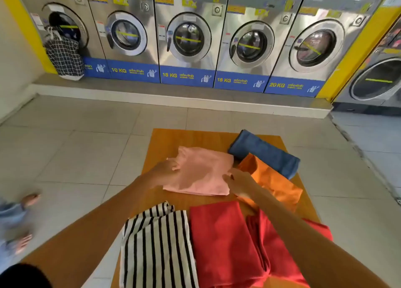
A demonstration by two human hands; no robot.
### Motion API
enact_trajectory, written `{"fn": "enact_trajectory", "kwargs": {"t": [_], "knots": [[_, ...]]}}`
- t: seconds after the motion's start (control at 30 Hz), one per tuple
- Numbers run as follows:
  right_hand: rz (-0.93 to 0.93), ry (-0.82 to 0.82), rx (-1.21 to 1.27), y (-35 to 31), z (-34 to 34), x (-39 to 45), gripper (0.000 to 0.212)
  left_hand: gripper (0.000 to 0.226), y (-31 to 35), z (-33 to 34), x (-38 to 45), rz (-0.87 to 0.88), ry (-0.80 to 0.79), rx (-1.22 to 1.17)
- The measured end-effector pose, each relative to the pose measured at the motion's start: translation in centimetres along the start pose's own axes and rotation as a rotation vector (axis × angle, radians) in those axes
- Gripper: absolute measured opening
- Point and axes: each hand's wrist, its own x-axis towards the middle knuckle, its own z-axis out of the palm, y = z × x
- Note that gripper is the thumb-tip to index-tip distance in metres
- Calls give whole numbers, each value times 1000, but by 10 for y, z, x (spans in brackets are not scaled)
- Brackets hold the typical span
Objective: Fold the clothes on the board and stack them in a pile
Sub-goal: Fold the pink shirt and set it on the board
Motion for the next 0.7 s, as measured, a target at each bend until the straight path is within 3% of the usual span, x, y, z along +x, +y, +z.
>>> {"fn": "enact_trajectory", "kwargs": {"t": [0.07, 0.17, 0.4, 0.57, 0.7], "knots": [[66, 8, 57, 5, 5, 10, 55, 7, -11, 4, 8, -52, -1, -48], [164, -3, 133, 14, 14, 27, 55, 29, -30, 14, 26, -122, 5, -107], [332, 15, 354, 27, 21, 73, 44, 30, -33, 24, 85, -295, 380, -312], [483, 69, 585, 25, 25, 100, 52, 42, -30, 27, 120, -355, 326, -378], [531, 41, 627, 15, 30, 115, 69, 11, -29, 35, 133, -352, 269, -368]]}}
